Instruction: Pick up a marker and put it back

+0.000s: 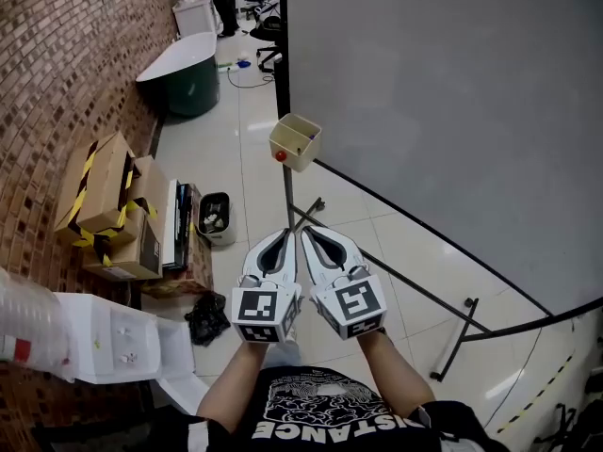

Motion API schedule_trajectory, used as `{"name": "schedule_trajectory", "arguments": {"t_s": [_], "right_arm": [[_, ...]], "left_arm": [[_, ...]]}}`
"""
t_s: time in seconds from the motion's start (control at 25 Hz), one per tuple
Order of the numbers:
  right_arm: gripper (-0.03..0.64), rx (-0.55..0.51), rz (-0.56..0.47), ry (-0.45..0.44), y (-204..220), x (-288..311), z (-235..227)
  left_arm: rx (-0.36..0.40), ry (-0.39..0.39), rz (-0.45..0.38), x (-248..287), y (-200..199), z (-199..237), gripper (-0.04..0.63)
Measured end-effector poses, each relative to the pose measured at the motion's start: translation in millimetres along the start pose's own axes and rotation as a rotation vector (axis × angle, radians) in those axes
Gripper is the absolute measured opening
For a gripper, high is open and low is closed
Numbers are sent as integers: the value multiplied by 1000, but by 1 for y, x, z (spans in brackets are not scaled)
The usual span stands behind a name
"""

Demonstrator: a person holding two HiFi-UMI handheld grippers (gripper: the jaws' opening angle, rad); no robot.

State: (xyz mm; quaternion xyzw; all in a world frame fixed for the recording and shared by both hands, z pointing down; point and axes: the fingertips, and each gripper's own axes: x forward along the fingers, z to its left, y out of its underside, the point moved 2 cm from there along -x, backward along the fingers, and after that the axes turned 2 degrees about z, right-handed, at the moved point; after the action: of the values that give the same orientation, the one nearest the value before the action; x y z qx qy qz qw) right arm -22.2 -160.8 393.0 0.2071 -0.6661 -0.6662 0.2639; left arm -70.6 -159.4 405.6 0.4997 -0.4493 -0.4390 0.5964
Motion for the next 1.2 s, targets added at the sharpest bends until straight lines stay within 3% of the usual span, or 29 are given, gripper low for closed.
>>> {"name": "schedule_trajectory", "arguments": {"t_s": [0.6,1.2], "right_arm": [[1,-5,40,152,7,102,-55],[98,13,68,265,26,167,-110]], "left_arm": [[0,130,38,87,-5,57,5],[4,208,63,138,-1,87,5]]}}
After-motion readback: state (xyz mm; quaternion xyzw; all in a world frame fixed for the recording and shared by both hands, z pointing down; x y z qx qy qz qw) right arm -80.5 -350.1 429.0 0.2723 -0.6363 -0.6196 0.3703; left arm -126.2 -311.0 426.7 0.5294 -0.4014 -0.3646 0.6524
